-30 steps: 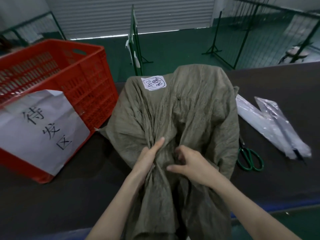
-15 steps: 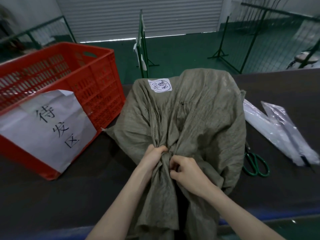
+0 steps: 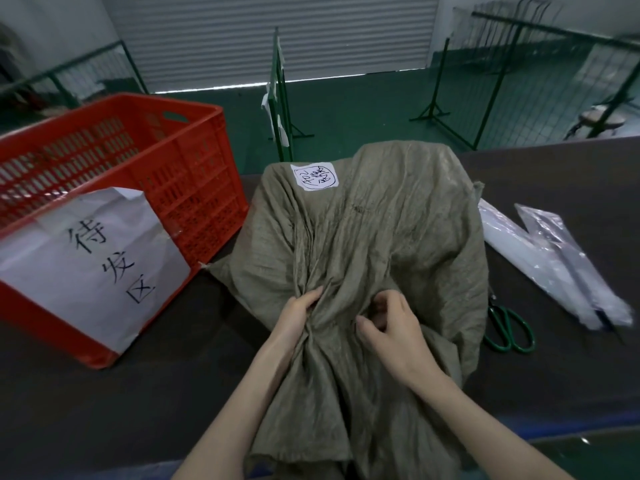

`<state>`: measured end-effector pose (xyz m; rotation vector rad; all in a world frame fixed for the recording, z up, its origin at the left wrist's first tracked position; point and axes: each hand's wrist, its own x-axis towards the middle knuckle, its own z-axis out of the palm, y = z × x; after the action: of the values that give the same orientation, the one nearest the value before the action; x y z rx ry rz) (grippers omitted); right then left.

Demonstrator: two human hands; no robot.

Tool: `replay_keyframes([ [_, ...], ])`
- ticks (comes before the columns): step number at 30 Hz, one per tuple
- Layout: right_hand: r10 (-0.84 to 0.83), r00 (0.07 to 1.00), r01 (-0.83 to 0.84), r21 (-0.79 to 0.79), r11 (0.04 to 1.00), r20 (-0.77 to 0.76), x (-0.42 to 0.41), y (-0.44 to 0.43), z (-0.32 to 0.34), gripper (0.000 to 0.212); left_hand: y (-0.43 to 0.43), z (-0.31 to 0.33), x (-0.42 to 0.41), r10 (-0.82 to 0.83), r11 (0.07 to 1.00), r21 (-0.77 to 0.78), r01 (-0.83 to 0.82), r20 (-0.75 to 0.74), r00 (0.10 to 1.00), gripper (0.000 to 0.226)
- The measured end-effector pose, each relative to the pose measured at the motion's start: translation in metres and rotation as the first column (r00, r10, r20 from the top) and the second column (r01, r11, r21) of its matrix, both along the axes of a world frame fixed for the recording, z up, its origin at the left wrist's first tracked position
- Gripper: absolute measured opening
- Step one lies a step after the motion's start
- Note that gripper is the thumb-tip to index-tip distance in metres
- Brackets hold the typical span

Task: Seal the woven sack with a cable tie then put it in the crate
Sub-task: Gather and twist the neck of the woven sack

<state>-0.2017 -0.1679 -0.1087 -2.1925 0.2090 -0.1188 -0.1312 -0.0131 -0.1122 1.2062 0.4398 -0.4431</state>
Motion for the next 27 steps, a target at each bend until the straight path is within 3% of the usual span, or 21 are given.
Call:
replay_keyframes([
  [2, 0.006, 0.992, 0.034, 0.311, 0.950, -0.127, 0.006, 0.008, 0.003, 0.038, 0.001, 0.001, -0.001, -0.037, 0.999, -0.035, 0.037, 0.006, 0.999, 0.036],
  [4, 0.051, 0.987, 0.025, 0.455, 0.890, -0.153, 0.010, 0.015, 0.003, 0.031, 0.001, 0.005, -0.004, -0.079, 0.995, -0.064, 0.079, 0.004, 0.997, 0.032],
  [8, 0.081, 0.996, -0.058, 0.444, 0.894, -0.031, 0.013, 0.028, 0.007, 0.015, -0.002, 0.009, -0.012, -0.147, 0.971, -0.198, 0.131, -0.064, 0.987, 0.039],
  [12, 0.157, 0.987, -0.159, 0.362, 0.919, 0.034, 0.008, 0.044, 0.017, 0.012, -0.011, 0.022, -0.007, -0.126, 0.903, -0.418, 0.096, -0.044, 0.991, 0.068],
  [14, 0.196, 0.980, -0.200, 0.288, 0.936, 0.045, 0.004, 0.049, 0.018, 0.015, -0.012, 0.028, -0.001, -0.132, 0.917, -0.378, 0.124, 0.006, 0.991, 0.068],
  [17, 0.225, 0.973, -0.232, 0.200, 0.952, 0.056, -0.002, 0.053, 0.021, 0.027, -0.009, 0.031, 0.002, -0.228, 0.935, -0.268, 0.230, 0.039, 0.973, 0.038],
  [20, 0.255, 0.965, -0.259, 0.102, 0.960, 0.054, -0.005, 0.052, 0.024, 0.022, -0.012, 0.032, 0.003, -0.326, 0.941, -0.075, 0.329, 0.050, 0.944, 0.020],
  [25, 0.294, 0.956, -0.294, 0.028, 0.955, 0.000, -0.008, 0.043, 0.030, 0.003, -0.022, 0.022, 0.006, -0.249, 0.957, 0.198, 0.214, 0.173, 0.953, 0.014],
  [27, 0.262, 0.965, -0.263, 0.055, 0.963, 0.019, -0.011, 0.037, 0.034, 0.012, -0.026, 0.020, 0.005, -0.251, 0.948, 0.247, 0.200, 0.198, 0.947, 0.015],
])
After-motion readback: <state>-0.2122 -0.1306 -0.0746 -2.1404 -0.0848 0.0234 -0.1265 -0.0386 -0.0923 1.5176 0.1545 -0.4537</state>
